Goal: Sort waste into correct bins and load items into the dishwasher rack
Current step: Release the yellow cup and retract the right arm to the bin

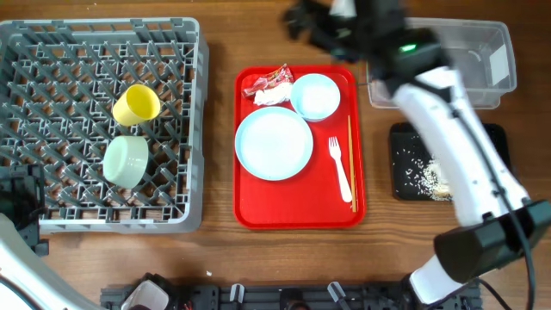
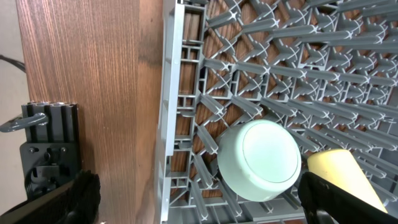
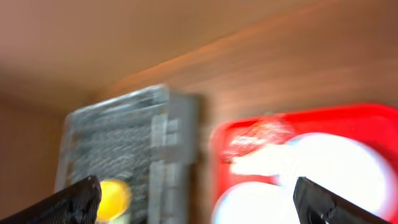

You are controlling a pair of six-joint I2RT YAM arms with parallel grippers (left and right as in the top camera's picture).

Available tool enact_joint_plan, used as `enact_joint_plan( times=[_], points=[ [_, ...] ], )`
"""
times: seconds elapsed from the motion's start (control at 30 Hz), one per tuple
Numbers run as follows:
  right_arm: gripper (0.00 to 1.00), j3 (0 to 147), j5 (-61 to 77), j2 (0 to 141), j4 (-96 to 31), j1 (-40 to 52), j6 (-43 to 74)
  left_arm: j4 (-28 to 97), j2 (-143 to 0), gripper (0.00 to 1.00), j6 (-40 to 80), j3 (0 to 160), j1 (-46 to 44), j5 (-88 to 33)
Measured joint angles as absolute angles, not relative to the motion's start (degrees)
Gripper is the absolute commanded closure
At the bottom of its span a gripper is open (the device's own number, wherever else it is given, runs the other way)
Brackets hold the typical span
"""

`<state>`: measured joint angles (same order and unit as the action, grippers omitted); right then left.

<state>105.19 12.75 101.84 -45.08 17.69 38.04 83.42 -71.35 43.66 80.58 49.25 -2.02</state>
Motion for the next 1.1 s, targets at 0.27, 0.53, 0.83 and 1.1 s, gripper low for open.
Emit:
enact_joint_plan(
  times=[0.27, 0.53, 0.83, 1.1],
  points=[
    [0.0, 104.38, 10.39, 102.91, -52.31, 4.32, 38.04, 83.37, -71.35, 0.0, 43.66, 80.58, 49.25, -2.44],
    [0.0, 104.38, 10.39, 102.91, -52.31, 4.08, 38.04, 85.47, -71.35, 0.0, 44.42, 80.55, 49.25, -14.5],
    [0.0, 104.38, 10.39, 102.91, -52.31, 4.08, 38.04, 69.78, -71.4, 0.18, 27.18, 80.55, 29.3, -39.77],
    [0.0, 104.38, 10.39, 102.96, -52.47, 4.08, 38.04, 64.29, -81.8, 0.07, 27.44, 92.49, -2.57, -7.73]
  ],
)
